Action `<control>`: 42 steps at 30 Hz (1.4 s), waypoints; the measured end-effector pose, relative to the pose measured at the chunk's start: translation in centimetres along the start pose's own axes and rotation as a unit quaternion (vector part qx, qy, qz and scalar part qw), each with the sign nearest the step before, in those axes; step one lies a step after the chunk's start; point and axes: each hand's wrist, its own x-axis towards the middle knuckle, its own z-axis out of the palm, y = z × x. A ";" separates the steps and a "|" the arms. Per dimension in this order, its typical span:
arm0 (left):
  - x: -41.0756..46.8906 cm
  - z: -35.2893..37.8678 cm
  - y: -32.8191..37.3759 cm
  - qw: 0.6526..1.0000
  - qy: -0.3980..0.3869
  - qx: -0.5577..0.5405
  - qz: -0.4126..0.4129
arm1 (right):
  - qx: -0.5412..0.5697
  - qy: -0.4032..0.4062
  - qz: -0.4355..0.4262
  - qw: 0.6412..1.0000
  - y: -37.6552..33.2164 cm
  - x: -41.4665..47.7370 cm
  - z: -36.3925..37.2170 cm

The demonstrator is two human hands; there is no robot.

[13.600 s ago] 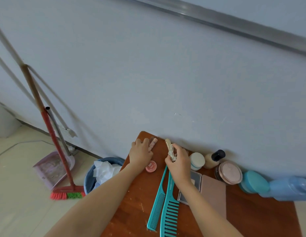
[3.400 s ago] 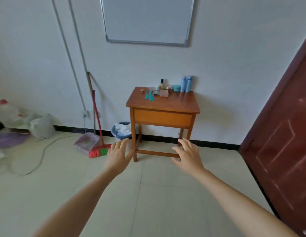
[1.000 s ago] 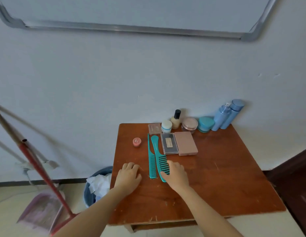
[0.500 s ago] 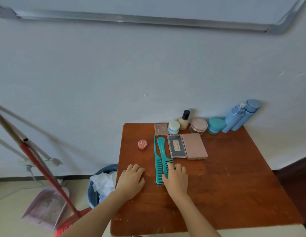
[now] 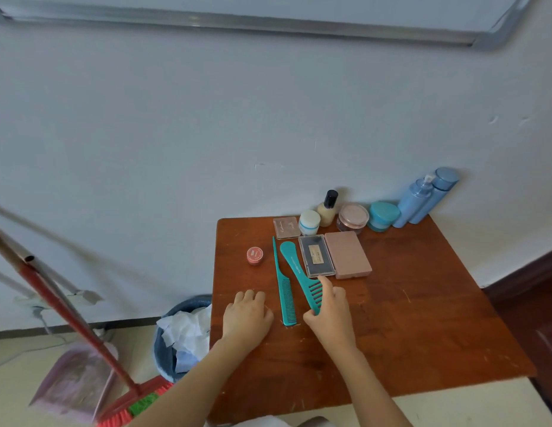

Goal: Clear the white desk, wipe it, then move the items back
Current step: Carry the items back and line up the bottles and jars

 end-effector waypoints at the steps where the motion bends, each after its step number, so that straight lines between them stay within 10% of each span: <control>1: 0.3 0.1 0.9 1.000 0.003 -0.012 -0.025 | 0.021 0.015 0.000 1.000 0.4 -0.4 -0.4; 19: 2.1 0.6 5.3 0.973 -0.051 -0.108 -0.198 | 0.107 0.084 0.004 0.991 1.8 -2.3 -1.4; 31: -2.1 0.7 0.7 0.953 0.075 -0.276 -0.095 | 0.096 0.050 -0.029 0.994 1.1 -3.5 0.2; 42: -3.5 -2.6 0.5 0.940 -0.038 -0.294 0.167 | 0.062 0.240 0.077 0.966 -0.5 -11.4 0.4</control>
